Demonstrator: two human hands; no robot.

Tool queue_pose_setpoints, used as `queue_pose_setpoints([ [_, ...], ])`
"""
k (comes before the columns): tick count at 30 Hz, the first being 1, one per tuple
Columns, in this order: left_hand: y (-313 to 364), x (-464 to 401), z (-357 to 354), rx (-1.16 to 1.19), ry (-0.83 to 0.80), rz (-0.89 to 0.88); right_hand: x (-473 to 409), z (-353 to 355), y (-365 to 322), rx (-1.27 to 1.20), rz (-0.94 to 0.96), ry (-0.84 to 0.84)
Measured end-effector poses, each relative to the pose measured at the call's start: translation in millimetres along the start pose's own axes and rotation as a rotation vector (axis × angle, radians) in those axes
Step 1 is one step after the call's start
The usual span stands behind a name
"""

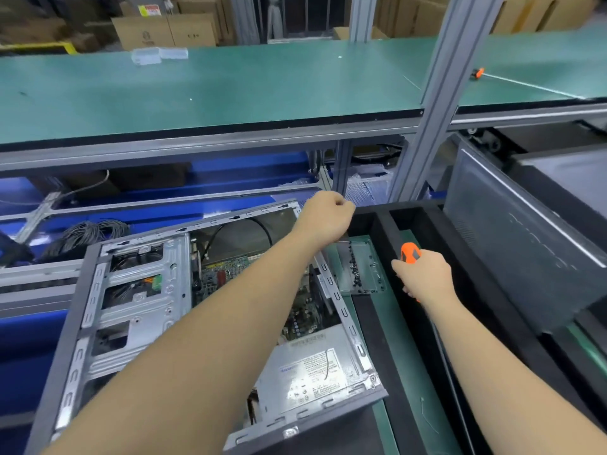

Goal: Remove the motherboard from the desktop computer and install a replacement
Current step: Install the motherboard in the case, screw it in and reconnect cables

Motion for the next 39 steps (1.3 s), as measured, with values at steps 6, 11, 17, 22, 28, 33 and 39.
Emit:
queue_pose_setpoints([
  [6, -61, 23, 36, -0.796, 0.053, -0.077, -37, -27, 9, 0.074, -0.136, -0.089],
  [11, -134, 51, -1, -1.085, -0.157, -0.103, -52, -47, 39, 0.16, -0.225, -0.123],
  [17, -173, 58, -16, -0.997, -0.227, -0.036, -65, -61, 61, 0.167, -0.253, -0.15],
  [22, -174, 52, -10, -0.869, -0.321, -0.008, -71, -70, 50, 0.216, -0.176, -0.149],
  [28, -161, 55, 7, -0.703, -0.258, -0.088, -77, -74, 37, 0.163, -0.142, -0.127],
  [33, -148, 57, 43, -0.713, -0.078, -0.158, -73, -75, 40, 0.129, -0.18, -0.152],
  [39, -136, 57, 90, -0.776, 0.192, -0.118, -66, -71, 38, 0.106, -0.156, -0.145],
])
Point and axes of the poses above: each hand's wrist, its own x-axis away from the middle knuckle, its own z-axis out of the back of the hand, y = z × x, the point moved 5 cm from there along -x, towards the middle knuckle, and after that the axes turned 6 degrees about -y, right-handed, at the moved point
